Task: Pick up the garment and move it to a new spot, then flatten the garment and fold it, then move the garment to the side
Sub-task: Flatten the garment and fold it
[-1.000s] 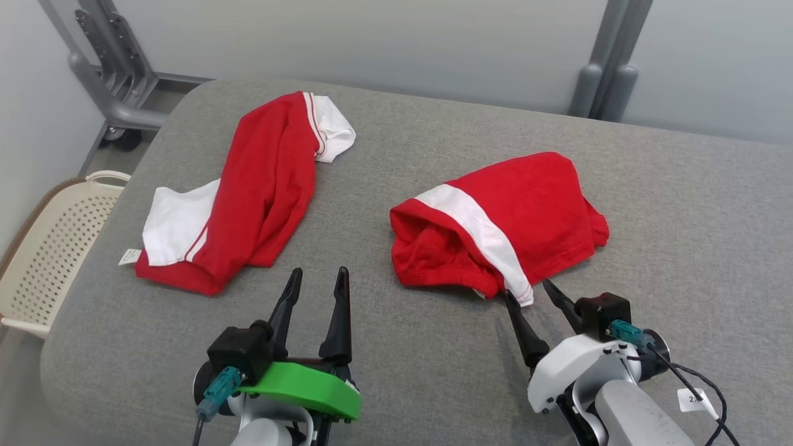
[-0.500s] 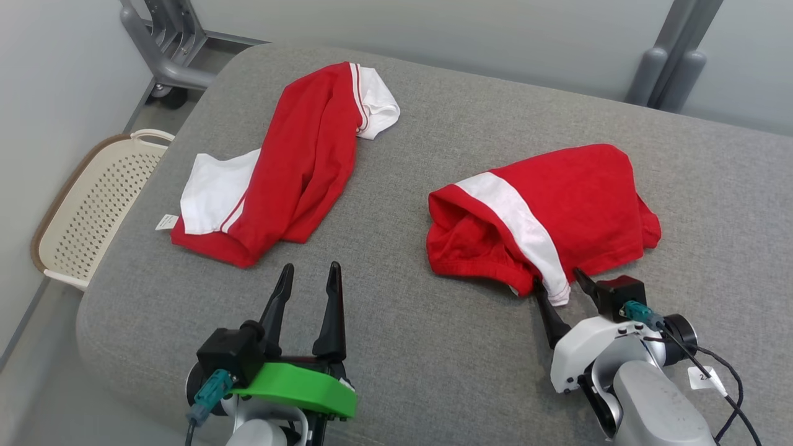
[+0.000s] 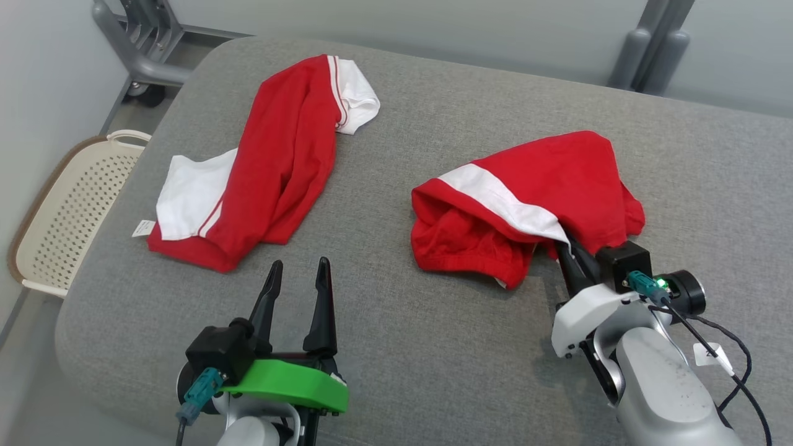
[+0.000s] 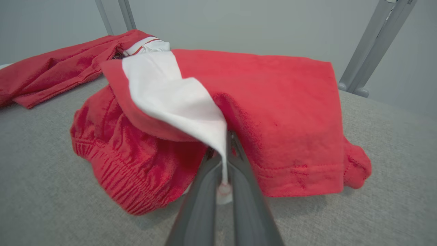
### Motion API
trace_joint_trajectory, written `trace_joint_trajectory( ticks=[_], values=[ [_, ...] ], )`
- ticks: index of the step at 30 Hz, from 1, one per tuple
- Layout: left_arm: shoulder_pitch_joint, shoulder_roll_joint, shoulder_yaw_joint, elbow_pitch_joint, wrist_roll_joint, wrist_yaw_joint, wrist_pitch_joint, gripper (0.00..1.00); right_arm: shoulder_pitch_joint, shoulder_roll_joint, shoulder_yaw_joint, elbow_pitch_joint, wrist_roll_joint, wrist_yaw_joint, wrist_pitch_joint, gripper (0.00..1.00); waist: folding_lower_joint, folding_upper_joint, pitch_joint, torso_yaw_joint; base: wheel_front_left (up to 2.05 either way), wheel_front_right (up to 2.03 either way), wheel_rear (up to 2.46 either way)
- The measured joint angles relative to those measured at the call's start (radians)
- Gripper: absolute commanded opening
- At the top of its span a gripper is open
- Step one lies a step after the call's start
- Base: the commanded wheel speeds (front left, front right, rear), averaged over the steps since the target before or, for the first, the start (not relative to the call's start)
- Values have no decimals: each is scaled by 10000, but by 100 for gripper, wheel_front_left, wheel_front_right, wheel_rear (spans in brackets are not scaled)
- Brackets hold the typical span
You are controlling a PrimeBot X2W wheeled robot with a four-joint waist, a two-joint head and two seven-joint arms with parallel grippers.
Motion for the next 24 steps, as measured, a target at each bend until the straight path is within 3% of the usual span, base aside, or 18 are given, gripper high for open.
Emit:
trace_joint_trajectory(
  ticks=[5, 12, 24],
  values=[
    [9, -21, 36, -2, 0, -36, 0, 100, 469, -153, -337, -1632, -757, 0, 0, 0, 0, 0, -68, -541, 0, 0, 0],
    [20, -52, 21, 40, -4, -73, 2, 100, 1499, -913, -648, -3488, -1542, 2, 0, 0, 0, 0, -207, -1434, 0, 0, 0],
    [-3, -79, -31, 111, 31, -123, 2, 100, 2049, -2111, -765, -2596, -2918, 2, -2, 0, 0, 0, -112, -2395, 0, 0, 0]
  ],
)
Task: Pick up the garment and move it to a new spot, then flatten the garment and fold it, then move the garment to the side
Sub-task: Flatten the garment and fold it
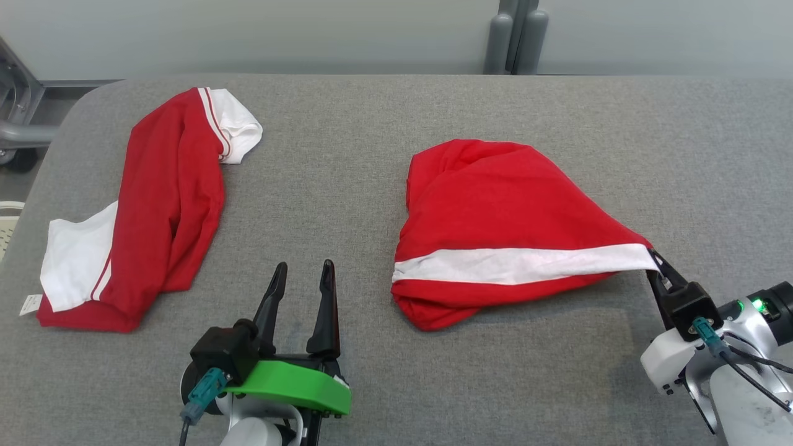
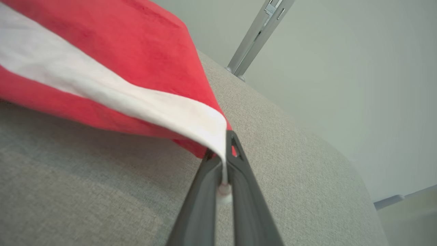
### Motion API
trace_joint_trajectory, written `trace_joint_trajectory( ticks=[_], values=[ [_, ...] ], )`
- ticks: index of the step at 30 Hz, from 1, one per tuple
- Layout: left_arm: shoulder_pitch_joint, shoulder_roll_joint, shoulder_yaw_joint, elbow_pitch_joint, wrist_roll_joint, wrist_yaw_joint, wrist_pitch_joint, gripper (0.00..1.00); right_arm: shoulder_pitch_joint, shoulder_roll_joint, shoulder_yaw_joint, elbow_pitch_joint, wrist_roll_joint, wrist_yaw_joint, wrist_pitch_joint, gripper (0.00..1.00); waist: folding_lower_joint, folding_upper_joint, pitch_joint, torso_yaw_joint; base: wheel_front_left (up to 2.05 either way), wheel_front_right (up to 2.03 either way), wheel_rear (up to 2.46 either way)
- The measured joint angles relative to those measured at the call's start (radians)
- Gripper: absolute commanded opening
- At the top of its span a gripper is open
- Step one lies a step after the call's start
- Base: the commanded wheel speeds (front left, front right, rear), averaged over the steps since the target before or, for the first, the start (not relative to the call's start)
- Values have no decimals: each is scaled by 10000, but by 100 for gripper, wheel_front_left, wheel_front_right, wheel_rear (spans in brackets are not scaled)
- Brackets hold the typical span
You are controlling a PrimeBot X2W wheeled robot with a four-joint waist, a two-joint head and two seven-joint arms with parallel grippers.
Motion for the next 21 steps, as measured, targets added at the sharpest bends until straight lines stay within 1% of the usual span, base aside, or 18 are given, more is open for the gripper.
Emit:
trace_joint_trajectory(
  ticks=[4, 7, 11, 15, 18, 19, 21],
  values=[
    [-28, 0, 4, 38, 10, -36, 0, 100, -32, 4, 249, 307, -407, 0, 2, 0, 0, 0, 129, -19, 0, 0, 0],
    [-40, 0, 35, 44, 13, -36, 0, 100, -34, -61, 418, 418, -1095, 0, 0, 0, 0, 0, 171, -40, 0, 0, 0],
    [-44, -2, 75, 27, 29, -36, 0, 100, -34, 19, -86, 441, -1687, 2, 0, 0, 0, 0, 210, -120, 0, 0, 0],
    [-52, -4, 94, 10, 31, -36, 0, 100, -34, 159, -385, 401, -1971, 2, 0, 0, 0, 0, 254, -190, 0, 0, 0],
    [-55, -6, 119, 12, 56, -38, 0, 100, -27, 334, -502, 451, -1944, 2, 0, 0, 0, 0, 305, -271, 0, 0, 0],
    [-55, -6, 119, 12, 56, -38, 0, 100, -27, 334, -502, 451, -1944, 2, 0, 9, 0, 0, 305, -271, 0, 0, 0],
    [-56, -8, 130, 17, 58, -38, 0, 100, 3, 449, -506, 539, -1858, 2, 0, 38, 0, 0, 317, -314, 0, 0, 0]
  ],
)
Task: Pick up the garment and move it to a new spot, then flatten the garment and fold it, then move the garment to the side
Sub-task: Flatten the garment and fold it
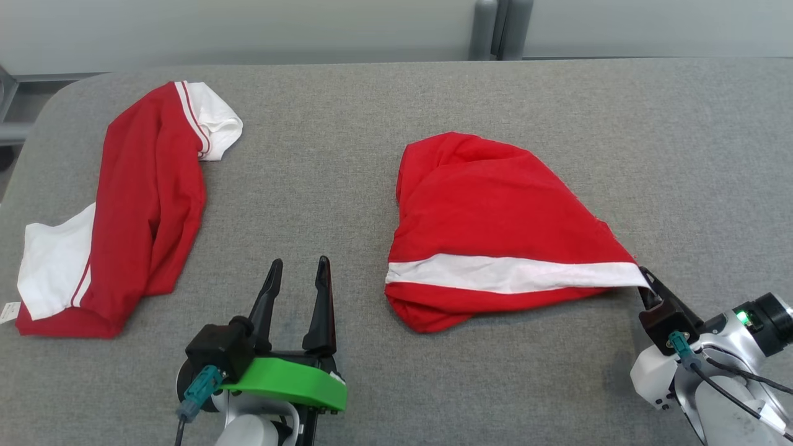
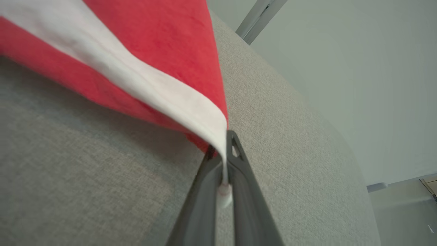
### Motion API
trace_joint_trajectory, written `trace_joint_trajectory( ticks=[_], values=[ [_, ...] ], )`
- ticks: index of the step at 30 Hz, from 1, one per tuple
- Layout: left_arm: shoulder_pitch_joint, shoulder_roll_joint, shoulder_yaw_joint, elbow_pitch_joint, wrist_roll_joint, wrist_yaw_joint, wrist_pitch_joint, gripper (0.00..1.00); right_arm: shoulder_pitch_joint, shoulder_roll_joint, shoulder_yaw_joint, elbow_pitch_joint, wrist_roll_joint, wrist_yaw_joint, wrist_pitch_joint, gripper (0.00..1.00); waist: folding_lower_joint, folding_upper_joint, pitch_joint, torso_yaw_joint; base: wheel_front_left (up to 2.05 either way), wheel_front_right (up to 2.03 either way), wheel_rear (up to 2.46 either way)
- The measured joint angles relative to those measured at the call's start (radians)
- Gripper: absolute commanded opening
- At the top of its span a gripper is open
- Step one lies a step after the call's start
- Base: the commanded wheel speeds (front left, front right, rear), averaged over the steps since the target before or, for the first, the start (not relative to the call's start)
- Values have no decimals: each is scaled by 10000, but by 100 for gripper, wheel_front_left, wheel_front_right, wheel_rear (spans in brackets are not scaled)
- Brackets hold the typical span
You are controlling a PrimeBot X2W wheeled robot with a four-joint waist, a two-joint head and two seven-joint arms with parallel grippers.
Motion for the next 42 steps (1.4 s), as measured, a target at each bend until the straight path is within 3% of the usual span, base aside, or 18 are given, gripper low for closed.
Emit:
trace_joint_trajectory(
  ticks=[1, 2, 3, 15, 24, 32, 42],
  values=[
    [-1, 0, 0, 6, 0, 0, 0, 100, 20, 59, 4, 61, 25, 0, 0, 49, 0, 0, 2, -23, 0, 0, 0],
    [-1, -2, 10, 15, 0, 0, 0, 100, 50, 92, 10, 105, 48, 0, 2, 92, 0, 0, 2, -49, 0, 0, 0],
    [-1, 0, 31, 23, 0, 0, 0, 100, 87, 115, 13, 113, 88, 0, 0, 100, 0, 0, 1, -82, 0, 0, 0],
    [19, -6, 138, 79, 33, -19, 0, 100, 885, 105, -79, -337, 579, 2, 2, 100, 0, 0, -140, -713, 0, 0, 0],
    [266, 25, 286, 79, 119, -19, 0, 100, 1285, 337, -387, -1035, 1576, 0, 0, 100, 0, 0, -592, -1228, 0, 0, 0],
    [669, 242, 447, 61, 232, 8, 0, 100, 1180, 487, -543, -1567, 2151, 0, 2, 100, 0, 0, -1308, -1548, 0, 0, 0],
    [1209, 679, 807, -81, 445, 263, 0, 100, 895, 1127, -391, -2293, 3089, 0, 437, 100, 0, 0, -1972, -1645, 0, 0, 0]
  ],
)
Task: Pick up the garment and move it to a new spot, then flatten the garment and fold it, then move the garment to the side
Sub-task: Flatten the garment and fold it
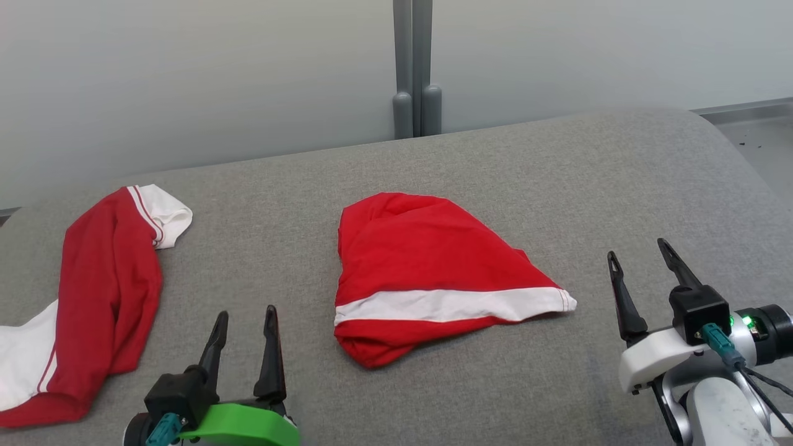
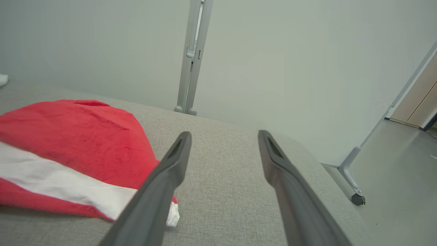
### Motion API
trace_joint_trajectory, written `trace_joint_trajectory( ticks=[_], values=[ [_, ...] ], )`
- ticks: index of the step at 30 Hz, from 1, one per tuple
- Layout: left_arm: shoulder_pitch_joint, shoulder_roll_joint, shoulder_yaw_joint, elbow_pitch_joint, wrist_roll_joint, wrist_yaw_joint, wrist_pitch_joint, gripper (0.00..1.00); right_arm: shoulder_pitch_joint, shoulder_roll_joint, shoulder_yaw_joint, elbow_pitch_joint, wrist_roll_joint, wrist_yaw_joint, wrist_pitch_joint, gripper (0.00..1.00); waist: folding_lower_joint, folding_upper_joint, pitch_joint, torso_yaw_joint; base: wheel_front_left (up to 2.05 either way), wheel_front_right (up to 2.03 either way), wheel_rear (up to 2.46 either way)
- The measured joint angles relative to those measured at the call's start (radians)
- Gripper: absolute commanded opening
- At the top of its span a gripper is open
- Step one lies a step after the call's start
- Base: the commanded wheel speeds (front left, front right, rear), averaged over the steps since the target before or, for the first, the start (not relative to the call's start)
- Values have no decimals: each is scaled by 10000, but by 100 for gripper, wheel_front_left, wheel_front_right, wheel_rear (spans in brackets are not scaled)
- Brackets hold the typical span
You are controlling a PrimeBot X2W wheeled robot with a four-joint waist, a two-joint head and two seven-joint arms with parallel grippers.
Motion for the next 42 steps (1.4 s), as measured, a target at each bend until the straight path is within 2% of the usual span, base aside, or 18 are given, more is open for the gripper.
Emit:
trace_joint_trajectory(
  ticks=[14, 24, 42],
  values=[
    [987, 232, 644, -445, 115, 447, 0, 100, 134, 439, 1024, -1039, 1944, 0, 834, 100, 0, 0, -180, 300, 0, 0, 0],
    [1115, 163, 750, -418, 111, 391, 0, 100, 597, 502, 966, -1534, 2794, -2, 997, 100, 0, 0, -191, 458, 0, 0, 0],
    [1103, 140, 736, -224, 111, 337, 0, 100, 591, 514, 865, -1250, 2865, -2, 968, 100, 0, 0, -87, 451, 0, 0, 0]
  ],
)
